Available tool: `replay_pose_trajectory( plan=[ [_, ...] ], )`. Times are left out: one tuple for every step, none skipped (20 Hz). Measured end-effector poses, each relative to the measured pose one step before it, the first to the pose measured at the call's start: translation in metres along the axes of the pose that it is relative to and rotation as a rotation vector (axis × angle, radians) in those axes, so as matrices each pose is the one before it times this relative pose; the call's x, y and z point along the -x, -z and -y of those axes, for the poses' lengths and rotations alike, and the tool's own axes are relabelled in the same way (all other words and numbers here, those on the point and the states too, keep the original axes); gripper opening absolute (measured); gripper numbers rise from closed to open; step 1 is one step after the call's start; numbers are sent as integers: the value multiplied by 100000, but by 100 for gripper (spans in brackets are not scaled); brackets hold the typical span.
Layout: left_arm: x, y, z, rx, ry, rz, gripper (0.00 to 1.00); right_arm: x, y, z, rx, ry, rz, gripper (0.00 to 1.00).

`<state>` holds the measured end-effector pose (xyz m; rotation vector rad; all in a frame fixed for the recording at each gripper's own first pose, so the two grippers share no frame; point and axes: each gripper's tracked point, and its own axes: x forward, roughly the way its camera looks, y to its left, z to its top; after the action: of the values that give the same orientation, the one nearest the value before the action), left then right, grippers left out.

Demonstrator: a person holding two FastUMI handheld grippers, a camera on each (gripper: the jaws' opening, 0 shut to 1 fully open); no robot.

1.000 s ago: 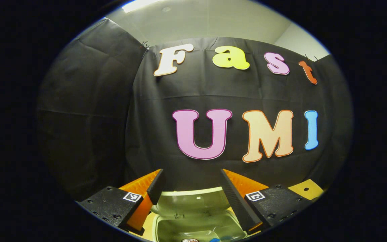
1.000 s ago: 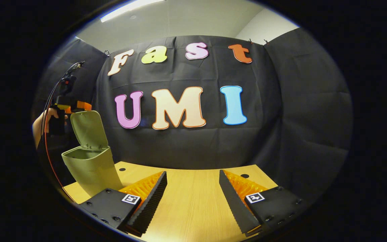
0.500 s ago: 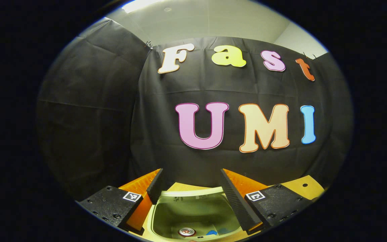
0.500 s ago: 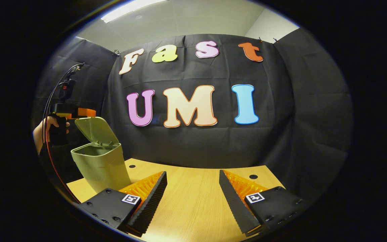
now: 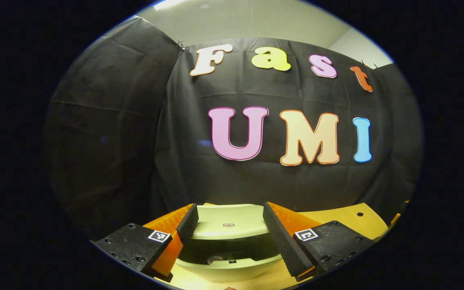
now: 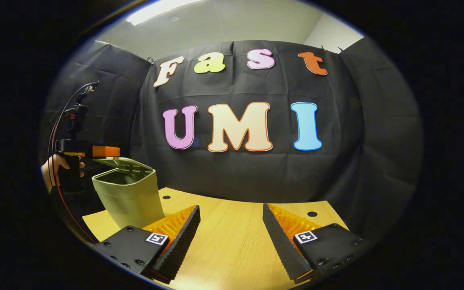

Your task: Press the lid of the desktop garbage bin to open it, pick up the crumpled paper on the desktop and throw it into the bin, then pick up the pop can on the desktop and drop it into the bin, and finally close the garbage bin lid.

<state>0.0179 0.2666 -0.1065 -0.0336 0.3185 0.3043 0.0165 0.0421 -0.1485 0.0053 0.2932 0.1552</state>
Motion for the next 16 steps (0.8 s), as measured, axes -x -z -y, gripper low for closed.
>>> replay_pose_trajectory(
  plan=[
    [117,635,87,57,464,-1297,97,-133,-18,-262,-80,-450,-206,98],
    [74,681,104,13,296,-925,96,-119,-52,-245,12,-488,-93,98],
    [-46,583,44,180,350,-1209,96,-14,130,-158,335,-366,-225,98],
    [-5,549,67,345,301,-981,96,-45,99,-187,427,-240,-158,98],
    [-25,402,29,365,266,-800,97,-81,31,-218,385,-227,-263,98],
    [-77,474,82,463,398,-700,96,-173,222,-272,208,-276,-387,98],
    [-6,263,-24,318,57,-200,97,-148,147,-221,100,-116,-481,99],
    [51,300,-104,308,143,-452,97,-40,1,-260,10,-139,-105,98],
    [-39,271,86,399,240,-148,96,3,37,-335,13,-267,-3,98],
    [97,185,45,300,429,-133,96,-67,11,-325,234,-219,132,98],
    [-51,314,28,-161,527,-435,95,-197,-22,-343,368,-211,33,98],
    [76,606,43,505,573,-1002,94,-187,112,-333,15,-215,-243,98],
    [77,803,128,1098,588,-3022,94,-159,6,-416,-473,-352,-107,99],
    [269,162,169,-2800,940,383,94,-188,12,-345,-674,-43,40,98],
    [-68,-101,132,-4413,813,1238,96,-98,4,-277,-674,-71,37,98],
    [10,332,-140,-2352,196,-1864,93,-166,128,-395,-554,-346,-161,98]
  ],
)
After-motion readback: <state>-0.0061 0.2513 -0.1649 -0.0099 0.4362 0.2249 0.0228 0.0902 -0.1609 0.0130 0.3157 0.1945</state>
